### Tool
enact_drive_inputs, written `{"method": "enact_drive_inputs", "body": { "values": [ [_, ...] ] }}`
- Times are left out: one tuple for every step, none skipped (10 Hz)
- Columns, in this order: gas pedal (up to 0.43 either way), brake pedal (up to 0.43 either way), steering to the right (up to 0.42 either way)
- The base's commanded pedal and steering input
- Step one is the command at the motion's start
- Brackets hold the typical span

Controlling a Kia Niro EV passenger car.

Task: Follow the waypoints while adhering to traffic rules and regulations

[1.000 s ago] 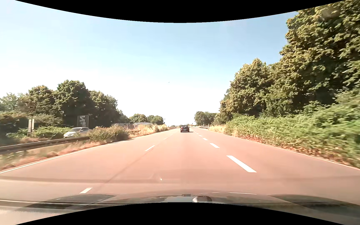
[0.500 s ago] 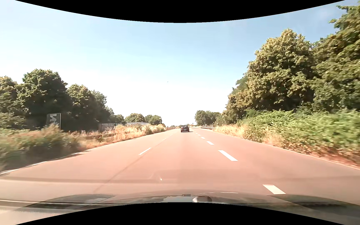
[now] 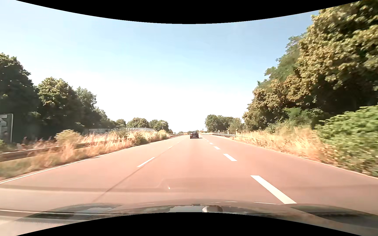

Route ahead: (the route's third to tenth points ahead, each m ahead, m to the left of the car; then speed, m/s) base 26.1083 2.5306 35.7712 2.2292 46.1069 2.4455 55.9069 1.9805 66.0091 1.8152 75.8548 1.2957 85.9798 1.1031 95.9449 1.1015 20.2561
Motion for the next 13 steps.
{"method": "enact_drive_inputs", "body": {
  "values": [
    [0.157,0.000,0.000],
    [0.157,0.000,0.000],
    [0.157,0.000,0.000],
    [0.157,0.000,0.000],
    [0.157,0.000,0.000],
    [0.157,0.000,0.000],
    [0.157,0.000,0.000],
    [0.157,0.000,0.000],
    [0.157,0.000,0.000],
    [0.157,0.000,0.000],
    [0.157,0.000,0.000],
    [0.157,0.000,0.000],
    [0.157,0.000,0.000]
  ]
}}
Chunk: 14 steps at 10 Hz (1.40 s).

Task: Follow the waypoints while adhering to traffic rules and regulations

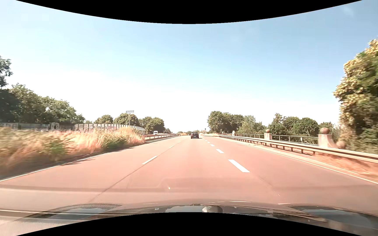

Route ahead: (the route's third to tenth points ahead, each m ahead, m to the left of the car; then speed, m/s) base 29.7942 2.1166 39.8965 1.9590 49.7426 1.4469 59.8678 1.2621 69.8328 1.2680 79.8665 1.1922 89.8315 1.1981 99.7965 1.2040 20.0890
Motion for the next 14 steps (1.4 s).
{"method": "enact_drive_inputs", "body": {
  "values": [
    [0.157,0.000,0.000],
    [0.157,0.000,0.000],
    [0.157,0.000,0.000],
    [0.157,0.000,0.000],
    [0.157,0.000,0.000],
    [0.157,0.000,0.001],
    [0.157,0.000,0.000],
    [0.157,0.000,0.000],
    [0.157,0.000,0.000],
    [0.157,0.000,0.000],
    [0.157,0.000,0.000],
    [0.157,0.000,0.000],
    [0.157,0.000,0.000],
    [0.157,0.000,0.000]
  ]
}}
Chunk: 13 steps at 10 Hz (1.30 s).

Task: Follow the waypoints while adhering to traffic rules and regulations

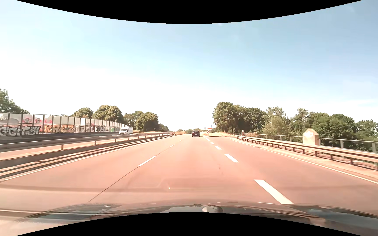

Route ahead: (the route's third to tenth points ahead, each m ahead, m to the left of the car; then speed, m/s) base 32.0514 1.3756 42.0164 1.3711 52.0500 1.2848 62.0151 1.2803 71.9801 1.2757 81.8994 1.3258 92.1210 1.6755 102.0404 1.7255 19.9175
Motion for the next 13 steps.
{"method": "enact_drive_inputs", "body": {
  "values": [
    [0.157,0.000,0.000],
    [0.157,0.000,0.000],
    [0.157,0.000,0.000],
    [0.157,0.000,0.000],
    [0.157,0.000,0.000],
    [0.157,0.000,0.000],
    [0.157,0.000,0.000],
    [0.157,0.000,0.000],
    [0.157,0.000,0.000],
    [0.157,0.000,0.000],
    [0.157,0.000,0.001],
    [0.157,0.000,0.001],
    [0.157,0.000,0.002]
  ]
}}
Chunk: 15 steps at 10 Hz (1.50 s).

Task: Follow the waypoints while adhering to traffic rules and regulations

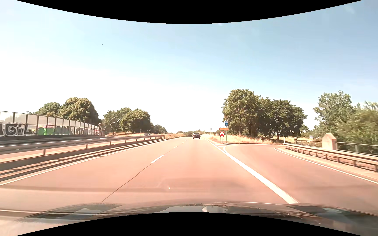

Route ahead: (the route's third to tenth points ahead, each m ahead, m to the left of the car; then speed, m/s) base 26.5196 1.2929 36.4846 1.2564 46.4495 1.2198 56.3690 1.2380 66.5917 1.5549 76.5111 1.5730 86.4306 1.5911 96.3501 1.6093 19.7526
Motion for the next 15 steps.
{"method": "enact_drive_inputs", "body": {
  "values": [
    [0.157,0.000,0.002],
    [0.157,0.000,0.002],
    [0.157,0.000,0.002],
    [0.157,0.000,0.002],
    [0.157,0.000,0.002],
    [0.157,0.000,0.002],
    [0.157,0.000,0.002],
    [0.157,0.000,0.002],
    [0.157,0.000,0.002],
    [0.157,0.000,0.002],
    [0.157,0.000,0.002],
    [0.157,0.000,0.002],
    [0.157,0.000,0.002],
    [0.157,0.000,0.002],
    [0.157,0.000,0.002]
  ]
}}
